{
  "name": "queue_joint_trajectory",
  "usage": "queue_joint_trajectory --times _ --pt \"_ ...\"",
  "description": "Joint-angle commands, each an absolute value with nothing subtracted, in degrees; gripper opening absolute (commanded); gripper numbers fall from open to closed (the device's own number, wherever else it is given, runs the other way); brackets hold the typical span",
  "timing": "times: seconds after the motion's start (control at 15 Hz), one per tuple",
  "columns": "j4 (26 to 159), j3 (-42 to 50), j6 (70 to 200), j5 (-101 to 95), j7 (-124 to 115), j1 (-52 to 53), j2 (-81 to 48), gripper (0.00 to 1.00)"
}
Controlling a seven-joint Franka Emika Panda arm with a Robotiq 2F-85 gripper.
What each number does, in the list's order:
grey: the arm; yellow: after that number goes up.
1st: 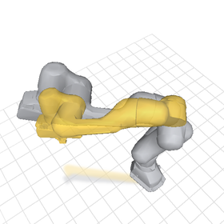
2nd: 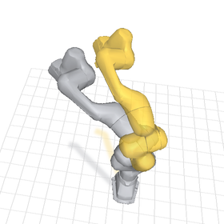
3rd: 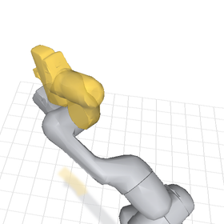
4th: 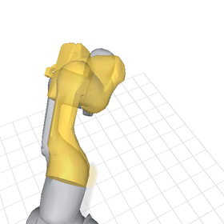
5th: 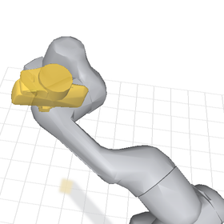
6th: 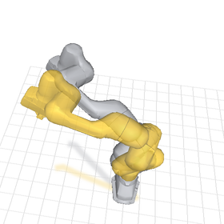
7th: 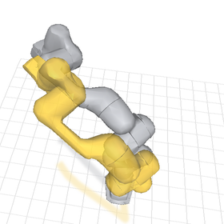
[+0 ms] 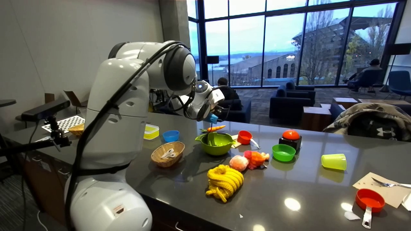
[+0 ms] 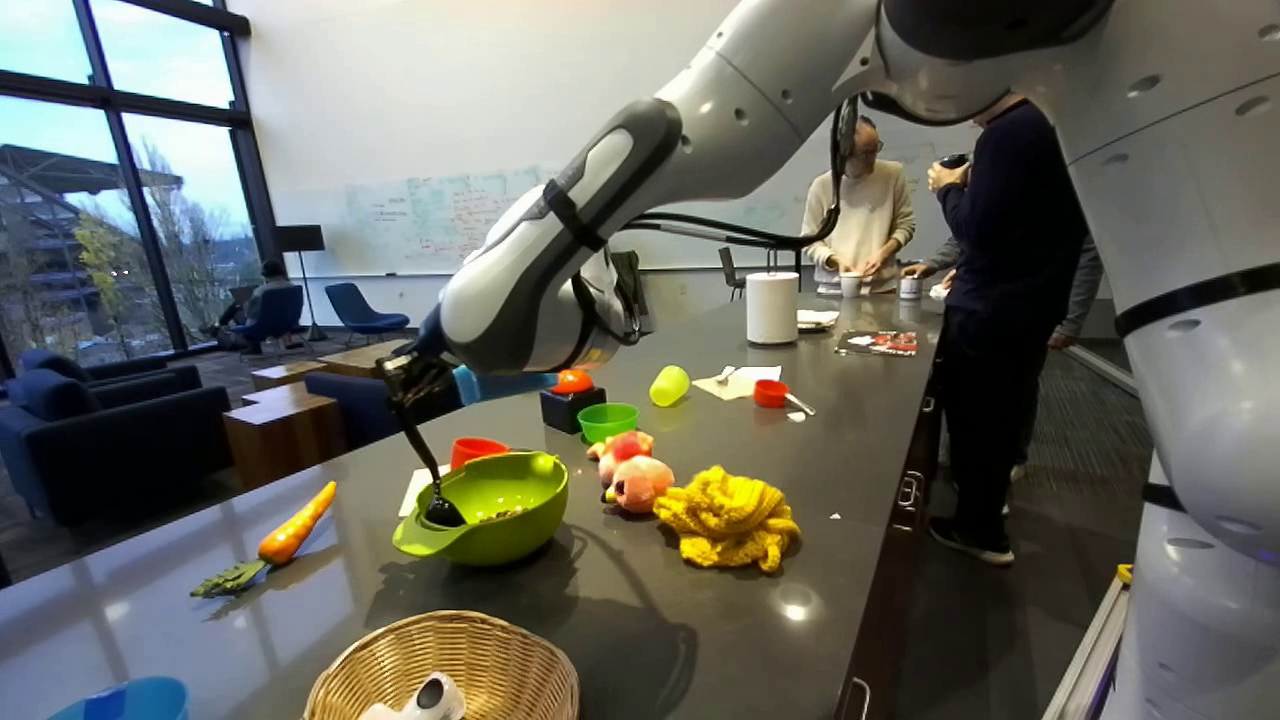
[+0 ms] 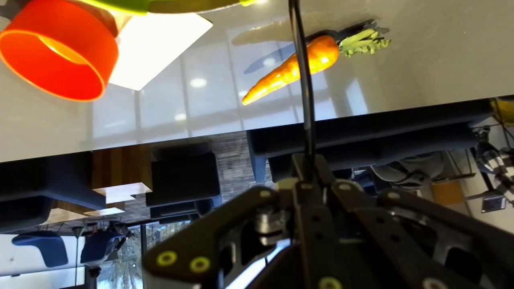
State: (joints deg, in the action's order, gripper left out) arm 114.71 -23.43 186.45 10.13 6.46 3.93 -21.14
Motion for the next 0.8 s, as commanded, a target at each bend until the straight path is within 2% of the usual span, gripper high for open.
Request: queue_joint_trajectory --times 0.0,0.73 --pt "111.43 -22.58 185.19 9.14 7.41 4.96 -23.17 0.01" --pt "101.22 -24.75 185.86 9.72 9.24 2.02 -31.28 0.01"
